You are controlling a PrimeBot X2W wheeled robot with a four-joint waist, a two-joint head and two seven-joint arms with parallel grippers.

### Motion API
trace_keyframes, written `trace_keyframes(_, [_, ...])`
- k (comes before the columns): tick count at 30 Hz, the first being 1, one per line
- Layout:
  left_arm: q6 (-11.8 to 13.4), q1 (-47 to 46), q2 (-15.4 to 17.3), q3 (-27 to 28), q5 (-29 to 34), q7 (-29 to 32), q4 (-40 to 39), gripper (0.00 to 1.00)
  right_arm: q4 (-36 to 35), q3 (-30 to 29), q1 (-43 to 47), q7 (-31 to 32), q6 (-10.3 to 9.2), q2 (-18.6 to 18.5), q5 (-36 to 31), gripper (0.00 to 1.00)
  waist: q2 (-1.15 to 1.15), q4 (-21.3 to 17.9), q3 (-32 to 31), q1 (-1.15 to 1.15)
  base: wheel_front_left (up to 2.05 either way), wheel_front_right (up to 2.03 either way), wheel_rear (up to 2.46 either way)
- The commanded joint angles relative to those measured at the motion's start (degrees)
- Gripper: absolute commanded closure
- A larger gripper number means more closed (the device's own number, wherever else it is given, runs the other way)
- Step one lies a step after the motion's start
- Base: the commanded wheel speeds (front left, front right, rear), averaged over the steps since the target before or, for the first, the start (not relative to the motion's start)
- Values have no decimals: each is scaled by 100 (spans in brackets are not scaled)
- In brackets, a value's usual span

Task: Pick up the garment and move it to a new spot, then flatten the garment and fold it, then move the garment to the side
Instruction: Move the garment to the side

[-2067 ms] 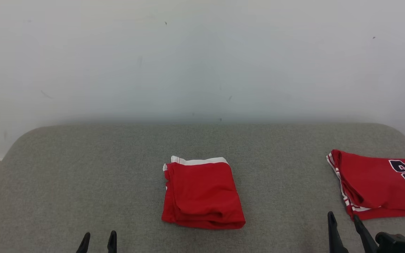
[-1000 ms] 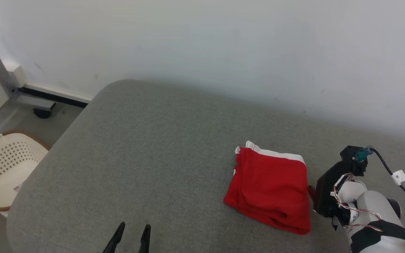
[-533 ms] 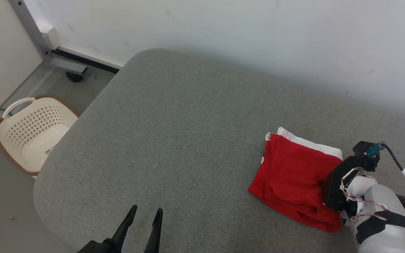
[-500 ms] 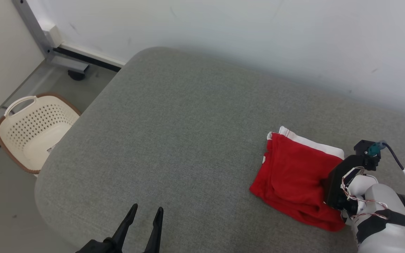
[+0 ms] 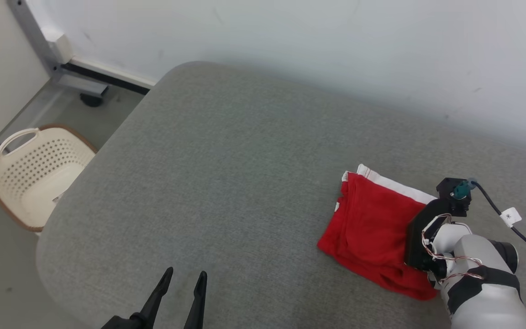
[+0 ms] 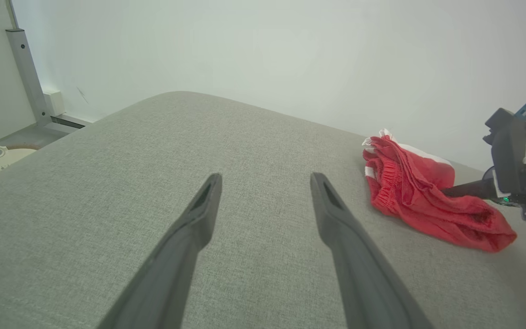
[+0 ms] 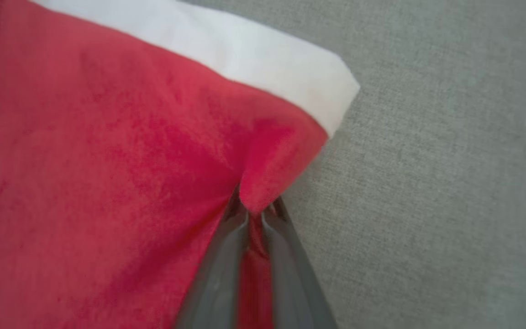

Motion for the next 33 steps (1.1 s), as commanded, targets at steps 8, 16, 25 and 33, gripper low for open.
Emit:
trace_keyframes(8, [142, 228, 71, 20, -66, 77, -195, 0, -186, 308, 158, -150, -7, -267, -322, 100, -1, -1005, -518, 0, 0, 0, 0])
trace_keyframes(16, [183, 222, 116, -11, -98, 152, -348, 0, -145, 945, -29, -41, -7, -775, -114, 100, -1, -1526, -495, 0, 0, 0, 0])
trace_keyframes(25, [157, 200, 267, -35, -121, 237, -469, 0, -321, 2134, -385, 205, -6, -1611, 448, 100, -1, -1766, -198, 0, 0, 0, 0])
trace_keyframes(33, [96, 29, 364, -122, -138, 286, -548, 0, -655, 3652, -569, 636, -7, -2510, 1447, 100, -1, -1663, 237, 0, 0, 0, 0])
